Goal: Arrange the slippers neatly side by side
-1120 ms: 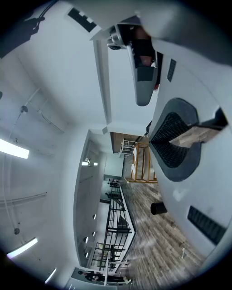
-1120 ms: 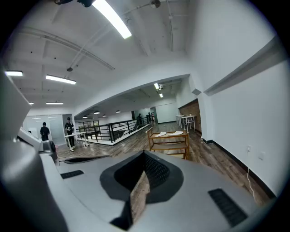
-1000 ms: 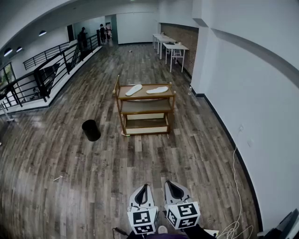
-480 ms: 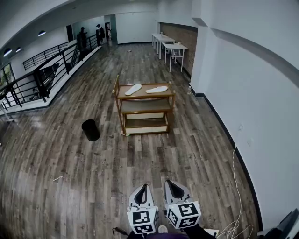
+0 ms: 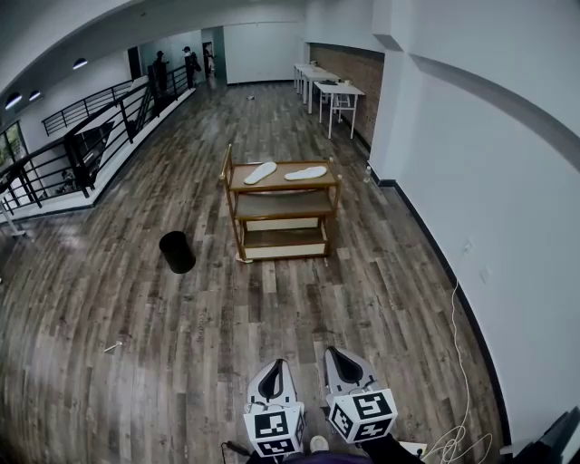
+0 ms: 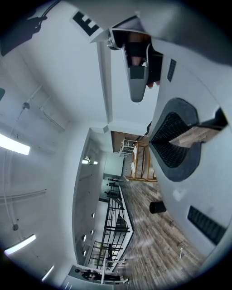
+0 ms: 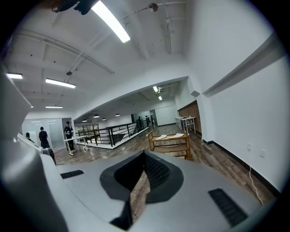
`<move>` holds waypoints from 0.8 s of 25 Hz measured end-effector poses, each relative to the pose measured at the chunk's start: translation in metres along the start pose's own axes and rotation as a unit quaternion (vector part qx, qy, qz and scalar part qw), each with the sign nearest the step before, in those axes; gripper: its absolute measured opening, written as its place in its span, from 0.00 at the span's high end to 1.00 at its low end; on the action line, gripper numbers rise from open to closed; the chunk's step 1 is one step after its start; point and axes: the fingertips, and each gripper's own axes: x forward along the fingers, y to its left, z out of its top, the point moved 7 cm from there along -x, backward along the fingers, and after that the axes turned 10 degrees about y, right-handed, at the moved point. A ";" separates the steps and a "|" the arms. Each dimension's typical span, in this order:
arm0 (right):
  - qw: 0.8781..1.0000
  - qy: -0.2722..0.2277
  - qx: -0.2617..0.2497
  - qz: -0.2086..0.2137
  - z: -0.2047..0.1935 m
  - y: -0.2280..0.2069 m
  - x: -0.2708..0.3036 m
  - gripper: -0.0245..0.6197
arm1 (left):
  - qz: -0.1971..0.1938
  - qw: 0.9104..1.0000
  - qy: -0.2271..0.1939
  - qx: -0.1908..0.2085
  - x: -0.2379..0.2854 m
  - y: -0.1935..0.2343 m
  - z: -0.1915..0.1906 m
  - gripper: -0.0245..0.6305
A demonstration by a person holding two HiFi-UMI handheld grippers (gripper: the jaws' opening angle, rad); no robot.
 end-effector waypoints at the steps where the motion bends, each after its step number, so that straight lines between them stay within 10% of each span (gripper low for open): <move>1: 1.000 0.000 0.000 -0.003 0.001 0.001 0.001 0.96 | -0.003 1.000 -0.001 0.002 -0.001 0.002 0.001 0.96; 20: 1.000 0.005 -0.022 -0.020 0.015 -0.004 0.056 0.96 | -0.004 1.000 0.002 -0.003 0.039 0.039 0.008 0.96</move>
